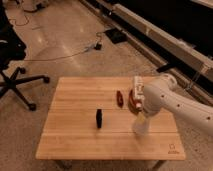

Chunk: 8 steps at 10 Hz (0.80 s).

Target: Place the ceramic cup over the eraser

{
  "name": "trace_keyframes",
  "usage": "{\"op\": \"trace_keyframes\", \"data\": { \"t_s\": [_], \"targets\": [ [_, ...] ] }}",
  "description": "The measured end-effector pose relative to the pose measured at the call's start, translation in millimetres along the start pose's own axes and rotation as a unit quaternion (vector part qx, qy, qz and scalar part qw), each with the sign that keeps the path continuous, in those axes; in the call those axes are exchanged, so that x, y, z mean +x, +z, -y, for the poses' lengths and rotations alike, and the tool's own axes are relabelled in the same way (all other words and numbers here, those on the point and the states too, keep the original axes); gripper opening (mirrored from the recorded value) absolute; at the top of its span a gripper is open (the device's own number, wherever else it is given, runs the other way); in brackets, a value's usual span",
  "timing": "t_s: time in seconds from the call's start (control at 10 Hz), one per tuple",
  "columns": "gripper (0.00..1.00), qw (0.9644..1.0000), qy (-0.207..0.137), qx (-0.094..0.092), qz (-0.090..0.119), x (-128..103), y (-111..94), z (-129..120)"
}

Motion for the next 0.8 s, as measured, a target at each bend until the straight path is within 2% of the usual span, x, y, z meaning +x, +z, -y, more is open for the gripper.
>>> {"op": "trace_keyframes", "data": {
  "t_s": [0.4, 0.8],
  "targets": [
    [0.67, 0.9992, -0.037, 0.014, -0.003, 4, 12, 15],
    [0.67, 0.9985, -0.052, 0.020, 0.003, 5, 22, 18]
  ]
}}
